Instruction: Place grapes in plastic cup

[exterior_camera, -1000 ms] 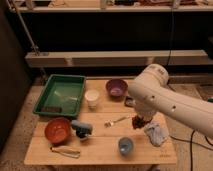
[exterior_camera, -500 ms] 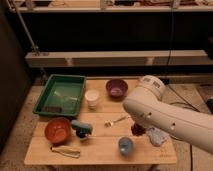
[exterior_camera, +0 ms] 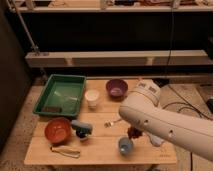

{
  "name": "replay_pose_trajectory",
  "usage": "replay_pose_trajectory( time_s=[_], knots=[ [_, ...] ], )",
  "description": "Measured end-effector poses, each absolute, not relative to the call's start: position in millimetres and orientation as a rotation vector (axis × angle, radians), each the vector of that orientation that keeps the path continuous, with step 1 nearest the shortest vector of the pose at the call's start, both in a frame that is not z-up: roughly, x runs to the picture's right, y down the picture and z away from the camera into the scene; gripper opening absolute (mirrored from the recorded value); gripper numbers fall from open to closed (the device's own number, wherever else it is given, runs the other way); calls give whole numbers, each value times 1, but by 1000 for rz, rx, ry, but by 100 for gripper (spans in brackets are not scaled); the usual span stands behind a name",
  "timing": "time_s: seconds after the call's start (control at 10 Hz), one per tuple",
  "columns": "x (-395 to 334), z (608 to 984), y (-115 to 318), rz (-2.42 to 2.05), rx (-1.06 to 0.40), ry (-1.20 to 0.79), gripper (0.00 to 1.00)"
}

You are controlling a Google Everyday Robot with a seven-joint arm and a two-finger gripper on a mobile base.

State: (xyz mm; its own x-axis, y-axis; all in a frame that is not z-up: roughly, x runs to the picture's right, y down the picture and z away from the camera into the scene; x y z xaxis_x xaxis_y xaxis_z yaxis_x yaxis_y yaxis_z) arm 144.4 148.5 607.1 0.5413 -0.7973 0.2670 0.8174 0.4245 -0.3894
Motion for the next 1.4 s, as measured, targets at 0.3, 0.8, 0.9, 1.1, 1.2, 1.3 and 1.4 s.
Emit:
replay_pose_trajectory(
  time_s=[0.3,0.8,0.9,1.1,1.2,1.3,1.4],
  knots=[
    [133,605,153,-1042,-505,-47,0],
    [117,614,168,-1085,-512,-61,0],
    [114,619,173,-1093,-520,-65,0],
    [110,627,181,-1102,-538,-75,0],
    [110,632,186,-1101,-550,-83,0],
    [110,636,189,-1097,-561,-92,0],
    [111,638,190,-1092,-567,-98,0]
  ],
)
